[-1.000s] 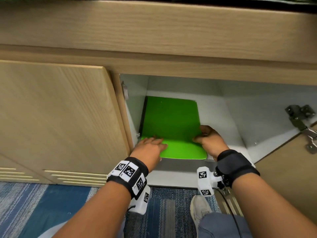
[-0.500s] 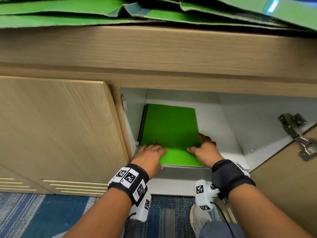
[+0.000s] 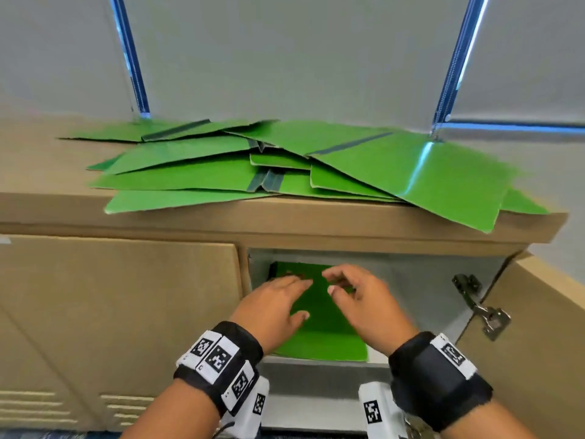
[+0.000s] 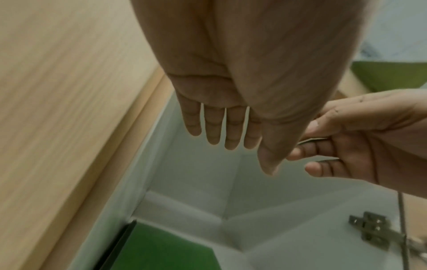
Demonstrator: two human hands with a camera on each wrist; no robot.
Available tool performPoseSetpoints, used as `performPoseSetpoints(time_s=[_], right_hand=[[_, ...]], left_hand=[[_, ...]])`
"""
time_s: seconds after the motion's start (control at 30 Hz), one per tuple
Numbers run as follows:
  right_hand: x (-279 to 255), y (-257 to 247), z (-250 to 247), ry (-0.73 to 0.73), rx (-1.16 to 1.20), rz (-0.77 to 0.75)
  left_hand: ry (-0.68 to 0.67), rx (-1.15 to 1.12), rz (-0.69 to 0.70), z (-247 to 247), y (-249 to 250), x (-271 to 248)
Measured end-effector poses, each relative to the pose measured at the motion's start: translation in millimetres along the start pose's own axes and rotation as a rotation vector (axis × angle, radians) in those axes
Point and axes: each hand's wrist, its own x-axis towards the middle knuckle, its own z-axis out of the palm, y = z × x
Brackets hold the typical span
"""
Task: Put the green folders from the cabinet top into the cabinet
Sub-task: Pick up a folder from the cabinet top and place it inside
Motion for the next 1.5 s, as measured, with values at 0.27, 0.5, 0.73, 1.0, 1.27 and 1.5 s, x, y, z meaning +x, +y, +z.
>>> performPoseSetpoints(time_s=[0.27,0.5,0.73,1.0,1.27,1.5], right_hand=[[-9,-101,-69,0.024,-0.001,-0.188],[15,-147,-121,0.164,0.018,-0.207],[36,-139,-156,0.257,0.133,0.009],[35,-117,-190,0.358,0.300,0.183],[42,-104,-209,0.762,0.068,0.300],[51,-125,-211,0.502,1.138,0.460]], left_hand=[[0.170,0.063,0.086,-114,43,-3],[0.326,0.133,0.125,-198,85,31],[-0.120,0.315,0.113,-194,103,90],[-0.136,0.402,0.178,-164,109,96],[0.228,0.336,0.170,-178,106,87],[0.367,0.308,0.192,-179,101,74]])
